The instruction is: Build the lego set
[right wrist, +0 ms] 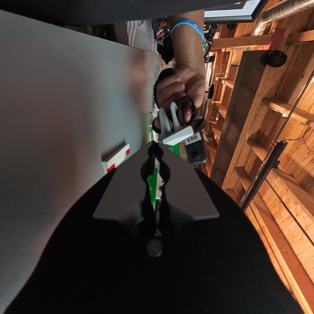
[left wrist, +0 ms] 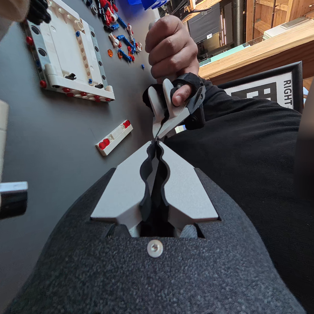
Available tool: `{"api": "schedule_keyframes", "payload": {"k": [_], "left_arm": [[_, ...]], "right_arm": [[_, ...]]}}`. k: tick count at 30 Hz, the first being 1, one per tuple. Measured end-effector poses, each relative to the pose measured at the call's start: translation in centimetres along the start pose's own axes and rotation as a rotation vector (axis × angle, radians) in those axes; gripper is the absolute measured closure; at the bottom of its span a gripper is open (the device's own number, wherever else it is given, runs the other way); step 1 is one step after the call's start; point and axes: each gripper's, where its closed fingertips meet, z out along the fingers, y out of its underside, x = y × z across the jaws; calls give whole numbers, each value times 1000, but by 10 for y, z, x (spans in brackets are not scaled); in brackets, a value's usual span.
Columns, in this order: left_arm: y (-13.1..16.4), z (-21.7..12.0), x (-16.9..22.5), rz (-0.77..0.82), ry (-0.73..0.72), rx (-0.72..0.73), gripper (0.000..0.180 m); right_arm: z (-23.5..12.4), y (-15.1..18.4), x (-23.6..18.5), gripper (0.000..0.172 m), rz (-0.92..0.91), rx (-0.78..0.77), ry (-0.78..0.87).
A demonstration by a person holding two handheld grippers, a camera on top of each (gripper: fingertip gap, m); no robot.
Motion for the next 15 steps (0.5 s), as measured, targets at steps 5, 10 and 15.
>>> {"api": "schedule_keyframes", "payload": {"k": [5,10,15], "left_arm": [[-3,-4,-2,17,-17,38,180],[-9,-7,-9,-5,-65,113,180],[-12,1,-20,-33,-127,187,180]], "right_arm": [[2,5,-12,152,95,-34,-49],[-6,22,-3,149,251,-126,-57],[-29,53,14,159,681,-342,-121]]}}
